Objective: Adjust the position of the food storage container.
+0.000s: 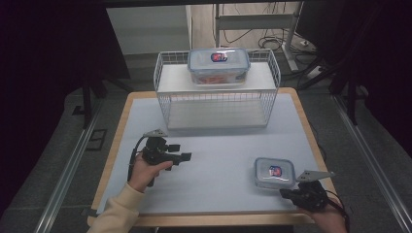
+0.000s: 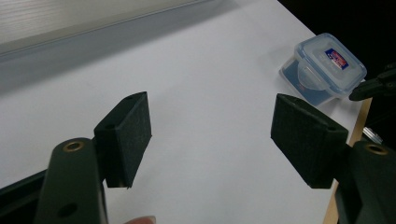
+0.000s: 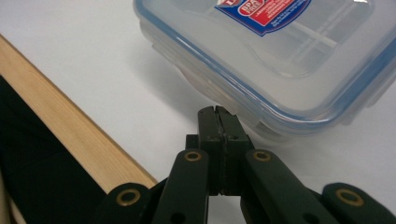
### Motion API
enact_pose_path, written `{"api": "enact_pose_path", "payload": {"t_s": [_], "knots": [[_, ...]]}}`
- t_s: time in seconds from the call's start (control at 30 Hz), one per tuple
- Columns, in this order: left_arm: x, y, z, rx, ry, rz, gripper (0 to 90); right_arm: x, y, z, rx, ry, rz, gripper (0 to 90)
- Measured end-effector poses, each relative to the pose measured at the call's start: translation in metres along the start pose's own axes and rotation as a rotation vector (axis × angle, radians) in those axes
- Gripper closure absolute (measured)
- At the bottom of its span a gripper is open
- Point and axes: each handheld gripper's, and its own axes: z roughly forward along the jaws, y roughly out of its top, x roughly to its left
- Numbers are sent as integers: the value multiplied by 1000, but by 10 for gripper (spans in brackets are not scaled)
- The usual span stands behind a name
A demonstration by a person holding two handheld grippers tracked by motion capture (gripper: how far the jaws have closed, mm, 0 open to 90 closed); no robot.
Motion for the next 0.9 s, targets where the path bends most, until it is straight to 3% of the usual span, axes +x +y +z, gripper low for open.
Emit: {"api": "enact_pose_path", "payload": {"t_s": [0.27, 0.33, 0.43, 0.53, 0.7, 0.8, 0.9], "knots": [[1, -1, -2, -3, 4, -5, 288, 0, -2, -6, -15, 5, 7, 900], [2, -1, -3, -6, 4, -8, 288, 4, 0, -14, -39, 21, 2, 900], [3, -3, -4, -5, 4, -14, 288, 7, 7, -27, -84, 7, -12, 900], [4, -5, -5, -4, 6, -16, 289, -2, 12, -38, -118, -29, 8, 900], [6, -11, -5, 1, 18, -24, 289, -28, 13, -56, -187, -96, 75, 900], [7, -14, -4, 12, 24, -27, 290, -43, 7, -52, -157, -135, 114, 900], [9, -17, -3, 21, 29, -30, 289, -55, 0, -36, -100, -153, 156, 900]]}}
